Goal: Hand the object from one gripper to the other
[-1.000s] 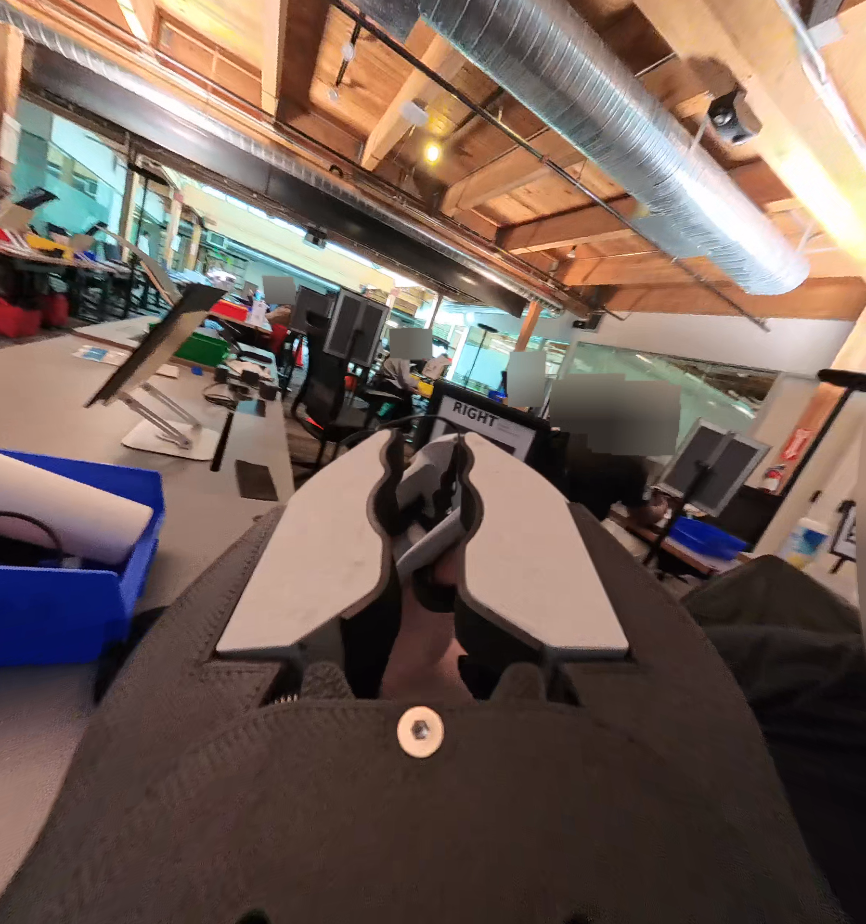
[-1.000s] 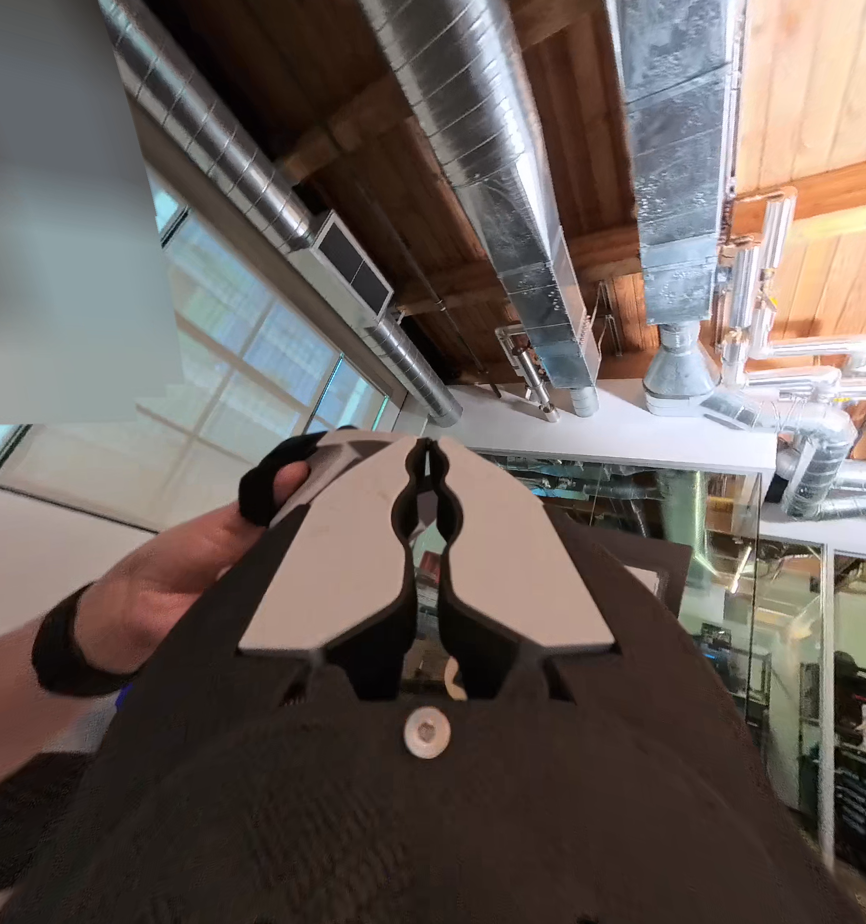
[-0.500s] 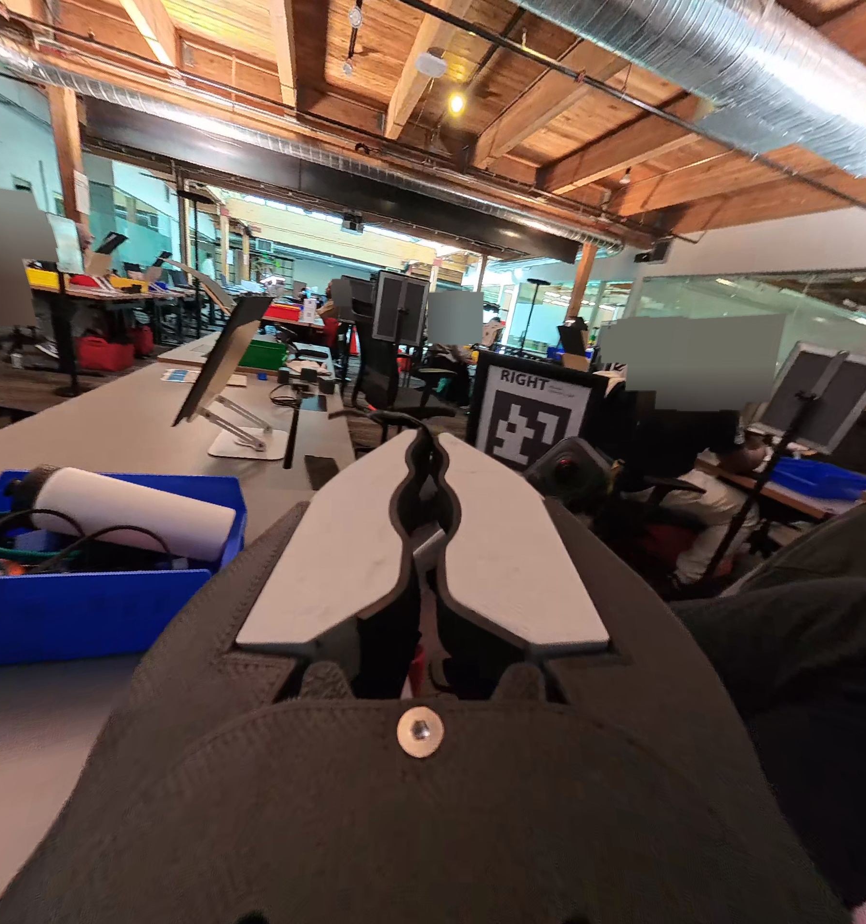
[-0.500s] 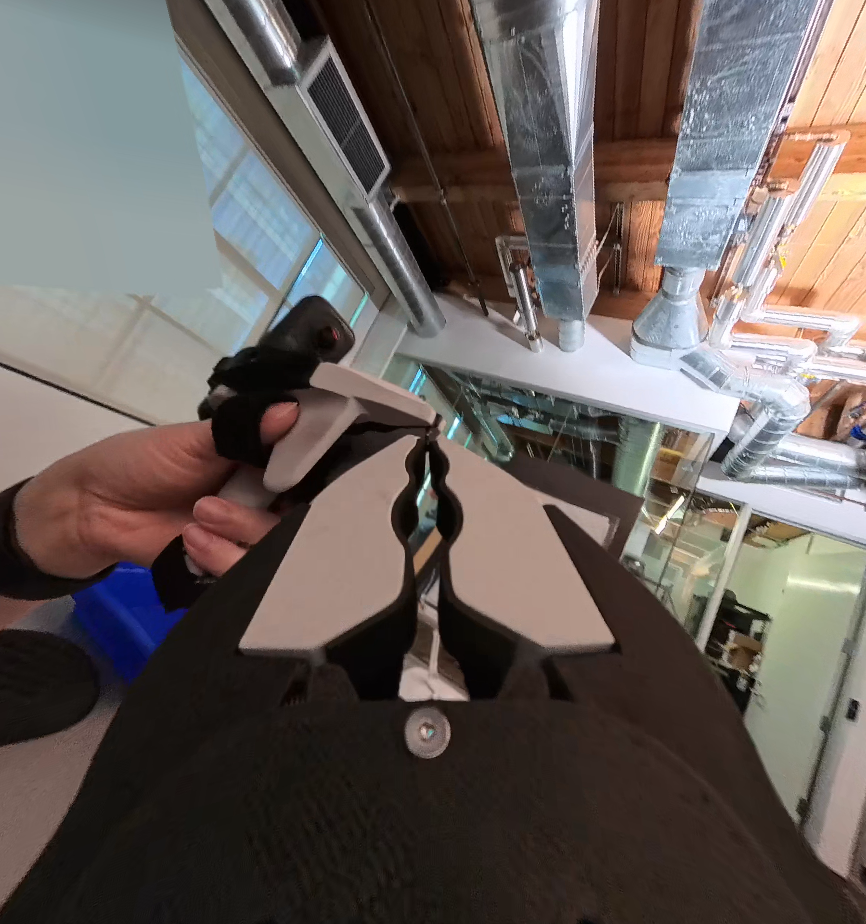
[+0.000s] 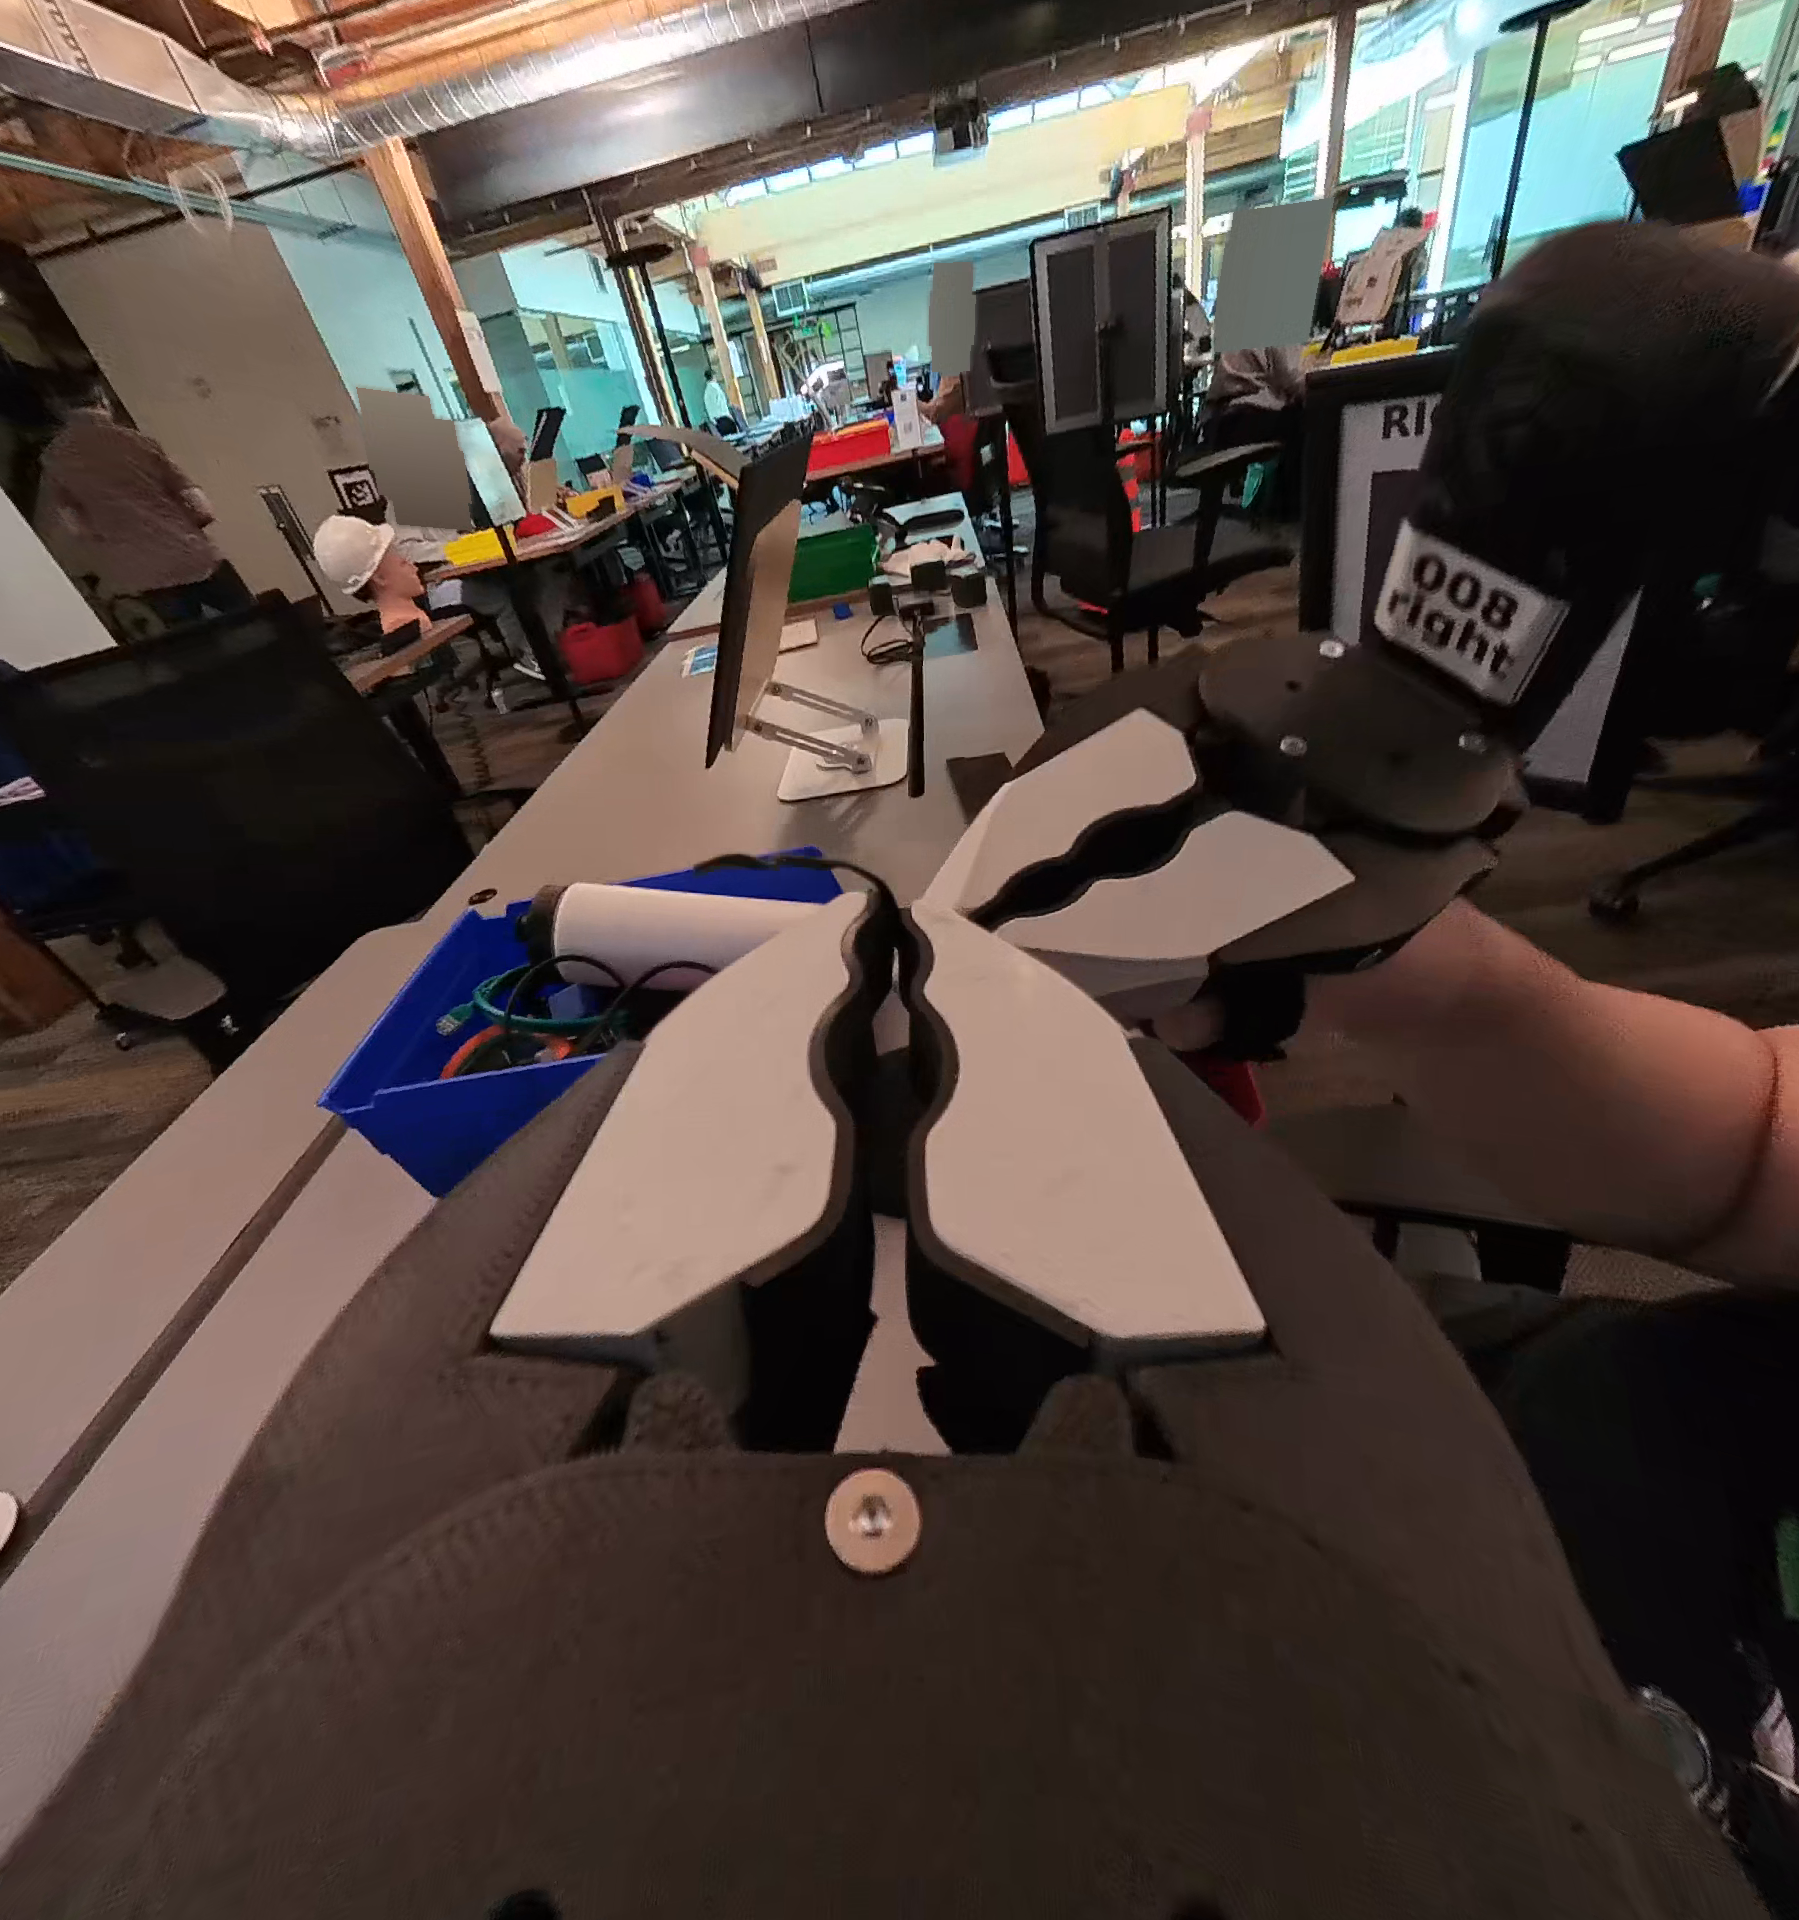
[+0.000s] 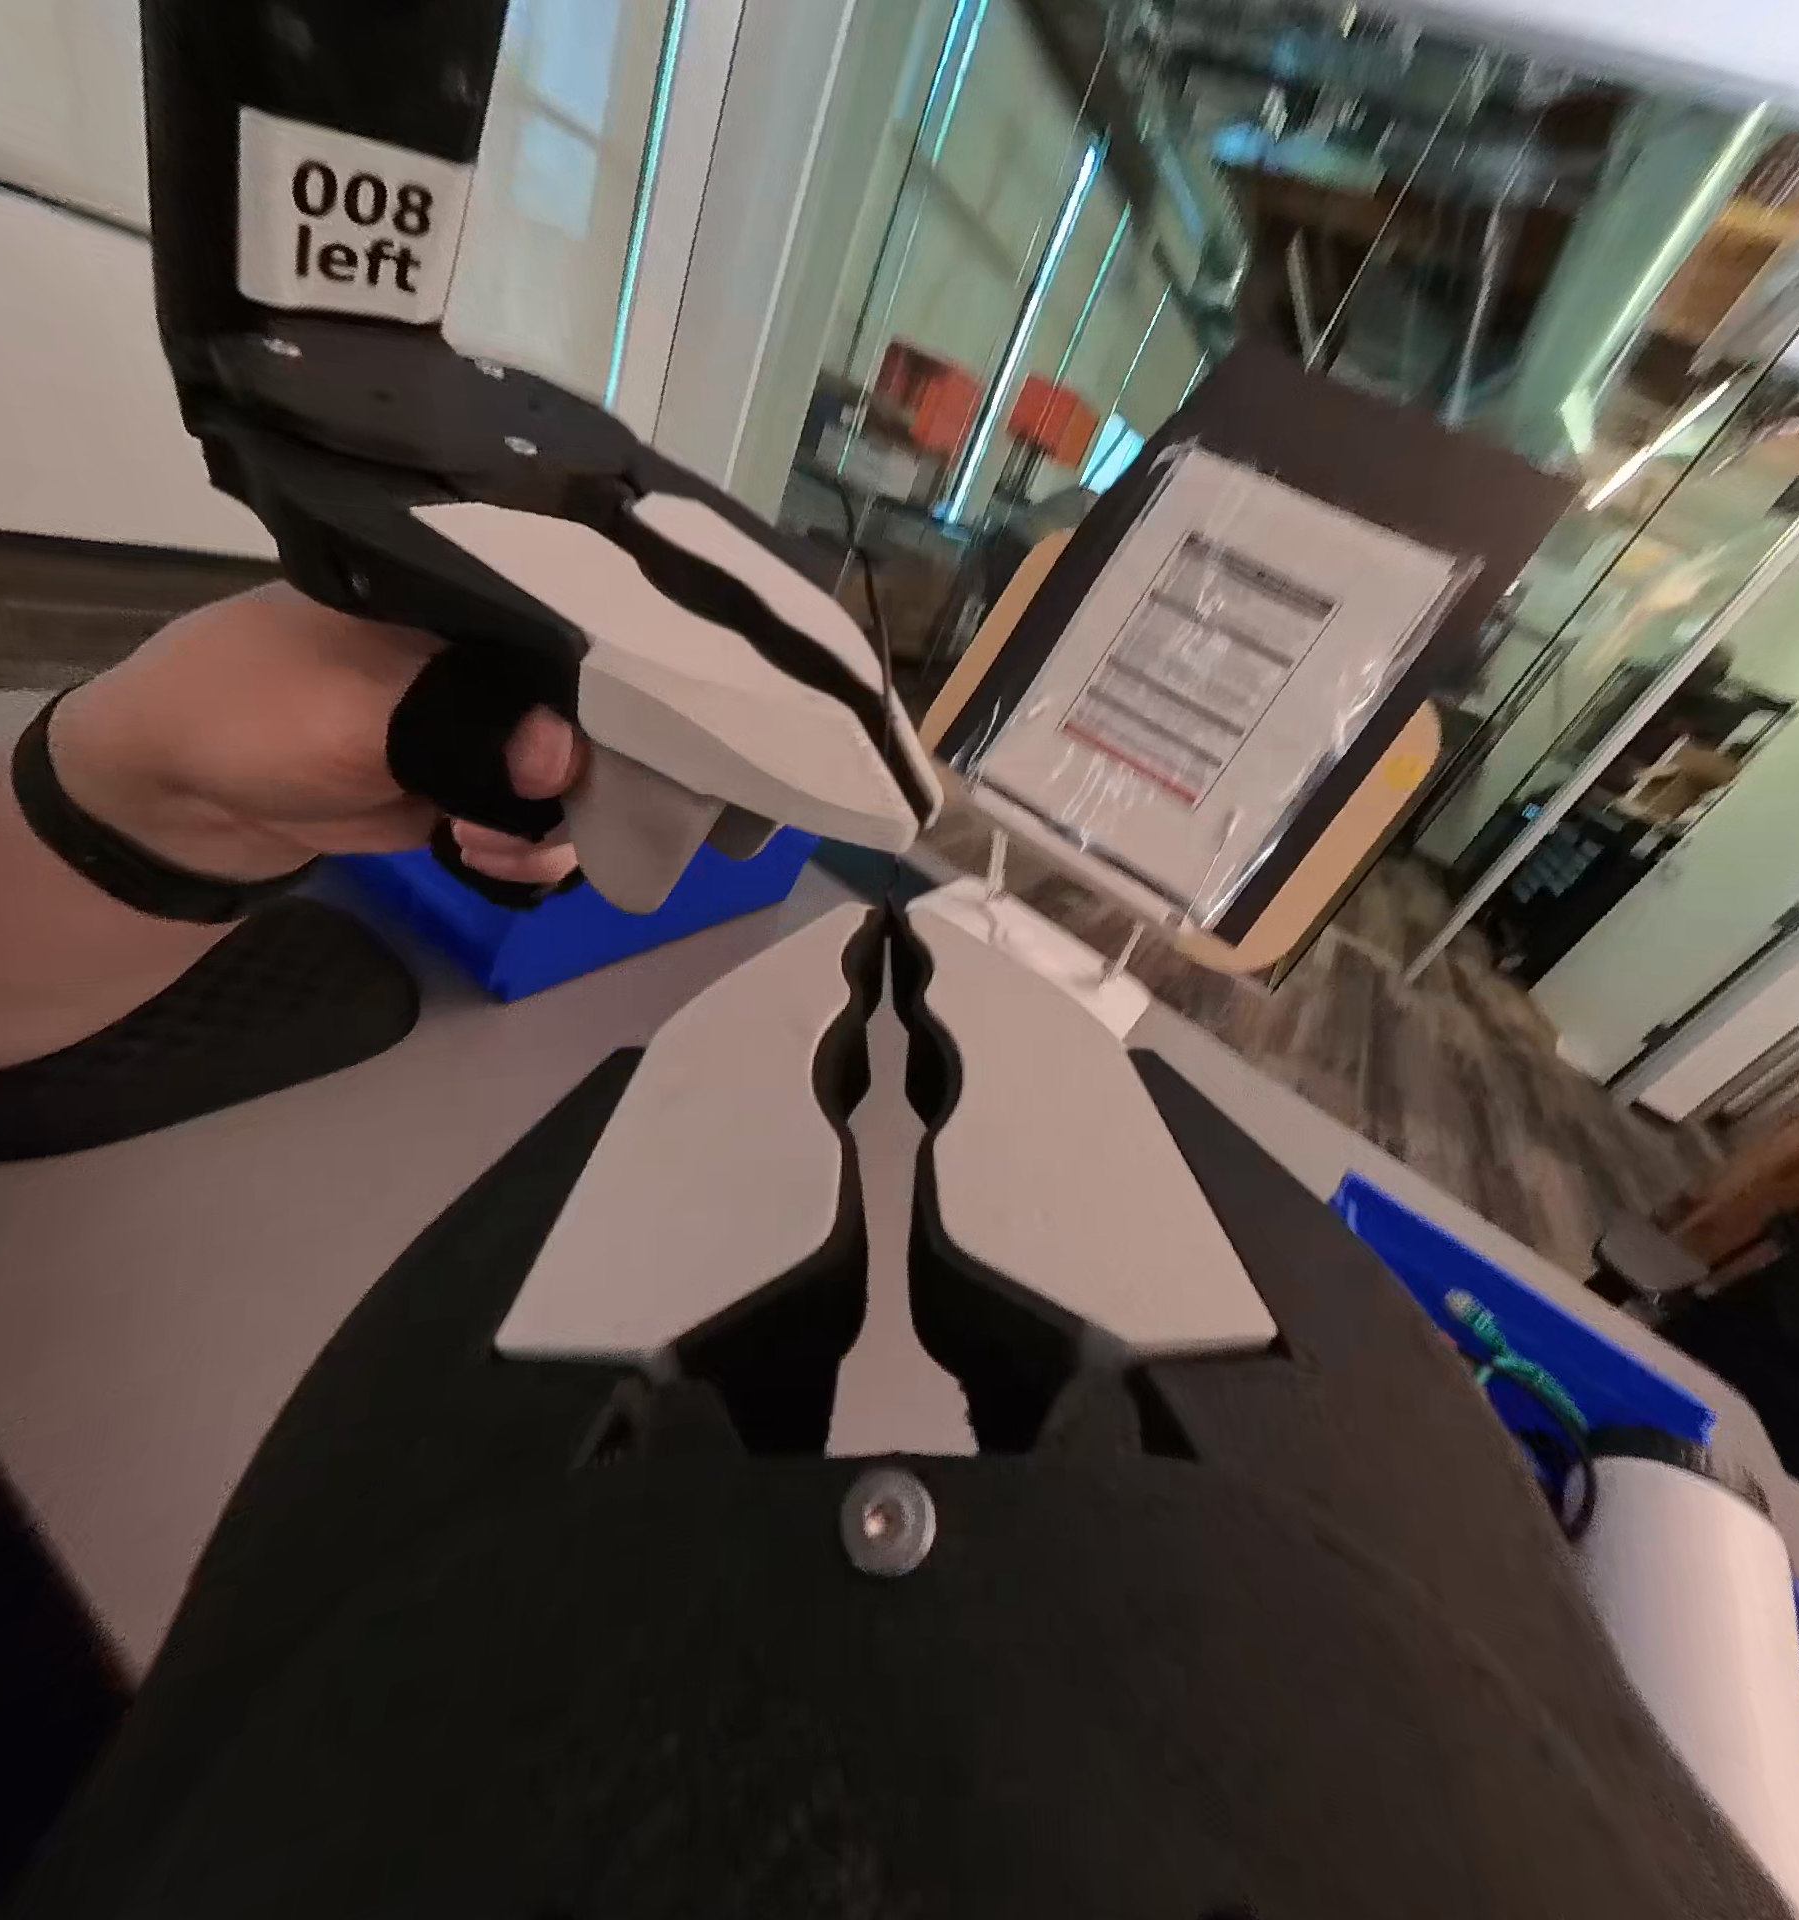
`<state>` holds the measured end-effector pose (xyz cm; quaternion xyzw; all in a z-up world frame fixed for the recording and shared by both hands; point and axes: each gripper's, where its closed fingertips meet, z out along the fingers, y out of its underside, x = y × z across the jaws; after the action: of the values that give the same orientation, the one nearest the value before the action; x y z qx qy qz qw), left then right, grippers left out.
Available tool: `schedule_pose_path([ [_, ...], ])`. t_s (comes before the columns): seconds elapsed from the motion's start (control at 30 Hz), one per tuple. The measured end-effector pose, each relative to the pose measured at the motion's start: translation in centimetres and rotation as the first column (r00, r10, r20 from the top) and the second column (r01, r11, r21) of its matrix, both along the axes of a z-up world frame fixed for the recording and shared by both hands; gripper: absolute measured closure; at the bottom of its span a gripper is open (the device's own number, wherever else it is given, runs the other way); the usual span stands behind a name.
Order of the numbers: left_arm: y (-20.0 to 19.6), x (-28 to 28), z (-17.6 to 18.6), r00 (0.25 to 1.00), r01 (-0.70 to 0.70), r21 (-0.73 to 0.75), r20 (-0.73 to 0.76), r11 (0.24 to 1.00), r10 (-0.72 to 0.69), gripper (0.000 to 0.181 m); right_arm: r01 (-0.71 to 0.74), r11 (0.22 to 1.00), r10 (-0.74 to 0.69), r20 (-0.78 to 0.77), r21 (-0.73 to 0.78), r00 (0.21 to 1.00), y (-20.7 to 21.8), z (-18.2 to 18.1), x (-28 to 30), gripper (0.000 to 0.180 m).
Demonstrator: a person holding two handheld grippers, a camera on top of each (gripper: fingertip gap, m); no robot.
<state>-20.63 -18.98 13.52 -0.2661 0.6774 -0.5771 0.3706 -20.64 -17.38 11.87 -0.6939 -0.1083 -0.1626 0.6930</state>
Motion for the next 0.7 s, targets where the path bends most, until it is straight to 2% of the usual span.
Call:
schedule_pose_path([
  [0.2, -0.5, 0.5, -1.7, 0.999, -0.016, 0.117, -0.043, 0.993, 0.022, 0.181, 0.017, 0.979, -0.036, -0.090, -0.205, 0.995, -0.5, -2.0, 0.4, 0.177],
  [0.3, -0.7, 0.8, -2.5, 0.998, -0.033, 0.174, -0.040, 0.984, 0.041, 0.181, 0.024, 0.965, -0.052, -0.103, -0.262, 0.993, -0.7, -2.8, 0.7, 0.177],
  [0.4, -0.1, 0.9, -1.7, 0.998, -0.067, 0.149, 0.002, 0.987, 0.067, 0.181, 0.053, 0.959, -0.069, -0.049, -0.278, 0.996, -1.1, -3.4, 1.3, 0.177],
  [0.57, 1.4, 0.5, -0.7, 0.998, -0.020, 0.026, -0.060, 0.999, 0.022, 0.181, 0.037, 0.978, -0.042, -0.024, -0.204, 0.999, -1.5, -3.2, 1.7, 0.157],
  [0.7, 0.9, 0.0, 0.3, 0.992, 0.083, -0.157, -0.085, 0.984, -0.097, 0.180, -0.026, 1.000, 0.026, 0.073, 0.009, 0.997, -1.2, -0.6, 0.5, 0.148],
])
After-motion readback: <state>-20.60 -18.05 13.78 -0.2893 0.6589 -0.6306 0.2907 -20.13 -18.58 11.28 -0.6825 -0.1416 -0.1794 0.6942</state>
